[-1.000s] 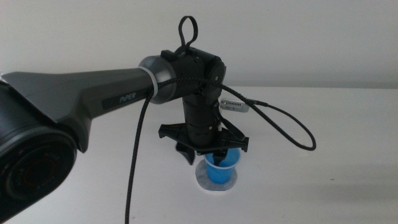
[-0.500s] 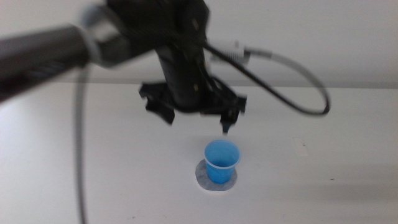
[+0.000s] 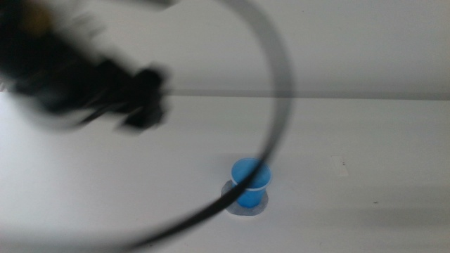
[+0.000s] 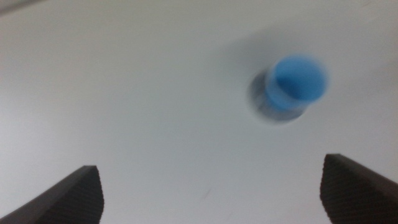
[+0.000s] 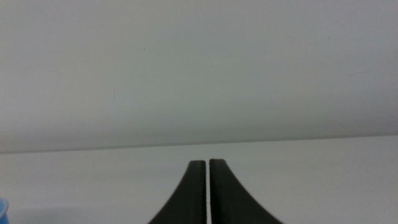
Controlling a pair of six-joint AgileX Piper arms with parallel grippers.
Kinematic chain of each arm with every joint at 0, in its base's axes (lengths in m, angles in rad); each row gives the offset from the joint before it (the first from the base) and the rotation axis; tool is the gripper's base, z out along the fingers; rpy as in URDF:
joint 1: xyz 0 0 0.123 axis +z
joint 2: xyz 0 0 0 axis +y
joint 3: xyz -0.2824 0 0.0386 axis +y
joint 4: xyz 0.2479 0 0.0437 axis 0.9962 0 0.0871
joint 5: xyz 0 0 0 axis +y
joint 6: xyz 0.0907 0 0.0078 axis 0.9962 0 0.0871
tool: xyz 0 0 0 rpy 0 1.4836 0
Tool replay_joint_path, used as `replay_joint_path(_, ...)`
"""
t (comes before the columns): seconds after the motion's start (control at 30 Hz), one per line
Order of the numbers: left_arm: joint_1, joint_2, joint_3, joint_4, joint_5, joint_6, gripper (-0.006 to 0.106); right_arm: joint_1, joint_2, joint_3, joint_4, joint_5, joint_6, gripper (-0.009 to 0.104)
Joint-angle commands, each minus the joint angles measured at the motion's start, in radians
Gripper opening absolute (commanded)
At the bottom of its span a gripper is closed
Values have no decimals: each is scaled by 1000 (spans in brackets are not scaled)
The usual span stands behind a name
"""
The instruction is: Place an empty cup on a cup mat.
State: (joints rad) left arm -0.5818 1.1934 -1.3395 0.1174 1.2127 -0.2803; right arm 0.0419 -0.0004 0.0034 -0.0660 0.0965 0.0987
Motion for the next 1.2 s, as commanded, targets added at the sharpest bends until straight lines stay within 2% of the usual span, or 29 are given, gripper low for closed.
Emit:
replay_joint_path(0.0, 72, -144, 168, -11, -68, 19, 94, 7, -36, 35, -10, -6, -1, -2)
replay_joint_path(0.13, 259, -380, 482, -94, -461, 288, 94, 7, -36, 35, -10, -6, -1, -2)
replay_joint_path(0.23, 391, -538, 718, -207, -767, 414, 94, 7, -36, 35, -10, -6, -1, -2)
replay_joint_path(0.33, 485, -666, 893, -278, -991, 465, 94, 7, -36, 35, -10, -6, -1, -2)
replay_joint_path(0.43, 531, -771, 1021, -270, -1107, 463, 94, 7, -36, 35, -10, -6, -1, -2)
replay_joint_path(0.73, 562, -951, 1210, -264, -1213, 450, 94, 7, -36, 35, -10, -6, -1, -2)
replay_joint_path(0.83, 563, -1063, 1270, -230, -1196, 368, 94, 7, -36, 35, -10, -6, -1, -2)
replay_joint_path(0.93, 563, -1168, 1333, -151, -1184, 280, 94, 7, -36, 35, -10, -6, -1, -2)
replay_joint_path(1.17, 563, -1230, 1376, -134, -1067, 181, 94, 7, -36, 35, -10, -6, -1, -2)
